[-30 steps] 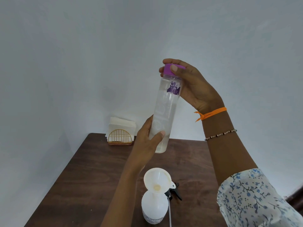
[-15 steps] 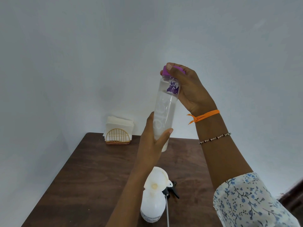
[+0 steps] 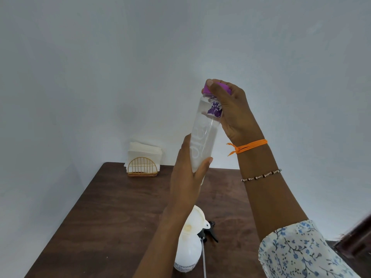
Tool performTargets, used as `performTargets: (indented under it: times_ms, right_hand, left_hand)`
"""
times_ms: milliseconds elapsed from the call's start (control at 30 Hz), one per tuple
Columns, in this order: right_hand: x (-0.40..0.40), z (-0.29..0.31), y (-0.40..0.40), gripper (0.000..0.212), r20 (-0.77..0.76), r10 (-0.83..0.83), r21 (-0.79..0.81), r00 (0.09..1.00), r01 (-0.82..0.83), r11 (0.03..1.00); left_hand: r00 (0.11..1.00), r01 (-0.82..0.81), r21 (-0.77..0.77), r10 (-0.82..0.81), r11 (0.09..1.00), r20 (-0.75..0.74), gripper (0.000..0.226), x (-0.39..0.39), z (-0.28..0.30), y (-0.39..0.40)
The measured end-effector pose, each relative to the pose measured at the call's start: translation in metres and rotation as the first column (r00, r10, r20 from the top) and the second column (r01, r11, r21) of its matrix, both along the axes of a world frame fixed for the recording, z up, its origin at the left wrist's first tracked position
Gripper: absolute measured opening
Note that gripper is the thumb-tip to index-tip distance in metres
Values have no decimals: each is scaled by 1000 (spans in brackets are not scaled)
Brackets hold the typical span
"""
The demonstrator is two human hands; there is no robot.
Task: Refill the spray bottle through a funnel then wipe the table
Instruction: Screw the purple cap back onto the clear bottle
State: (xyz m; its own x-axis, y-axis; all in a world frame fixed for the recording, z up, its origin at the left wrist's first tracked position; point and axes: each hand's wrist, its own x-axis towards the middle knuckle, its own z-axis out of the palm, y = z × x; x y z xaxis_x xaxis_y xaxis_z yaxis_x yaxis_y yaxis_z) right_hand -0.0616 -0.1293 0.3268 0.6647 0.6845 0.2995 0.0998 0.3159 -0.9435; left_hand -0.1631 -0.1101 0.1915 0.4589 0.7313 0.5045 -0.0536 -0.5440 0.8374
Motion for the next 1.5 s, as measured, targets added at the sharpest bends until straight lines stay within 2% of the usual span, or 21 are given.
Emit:
performTargets:
  times_ms: [233, 367, 433, 500, 633, 767, 967, 1200, 1300, 1500]
  right_hand:
    - [1, -7, 0, 47, 130, 102, -102, 986, -89, 991]
    - [5, -30, 1, 69, 79, 202, -157, 976, -187, 970]
    - [5, -43, 3, 68, 92, 218, -247, 972, -190, 950]
    - [5, -56, 9, 54, 146, 221, -318, 964, -165, 933]
    - [11, -82, 21, 36, 173, 181, -325, 968, -117, 938]
    - [18, -109, 40, 46, 224, 155, -362, 962, -65, 930]
    - [35, -161, 87, 59, 218, 64, -453, 974, 42, 891]
    - [65, -219, 147, 52, 245, -40, -548, 969, 172, 819]
    - [77, -240, 171, 48, 250, -75, -538, 965, 203, 818]
    - [95, -272, 219, 52, 292, -38, -559, 956, 203, 804]
  left_hand:
    - [998, -54, 43, 55, 998, -16, 66, -1, 1, 10]
    - [1000, -25, 19, 25, 1000, 14, 69, 0, 1, 17]
    - [1000, 0, -14, 1, 1000, 17, 71, 2, -2, 21]
    - [999, 34, -45, -35, 998, -7, 71, 3, -6, 26]
    - [987, 75, -24, -77, 997, -144, 62, 0, -26, 45]
    - [959, -34, -84, 9, 996, -282, 61, -3, -52, 72]
    - [898, -66, -192, -25, 979, -440, 58, 6, -89, 109]
    - [866, -110, -315, -65, 943, -496, 60, 21, -125, 162]
    - [860, -132, -365, -77, 922, -504, 60, 31, -140, 181]
    - [845, -168, -440, -100, 882, -525, 59, 50, -168, 207]
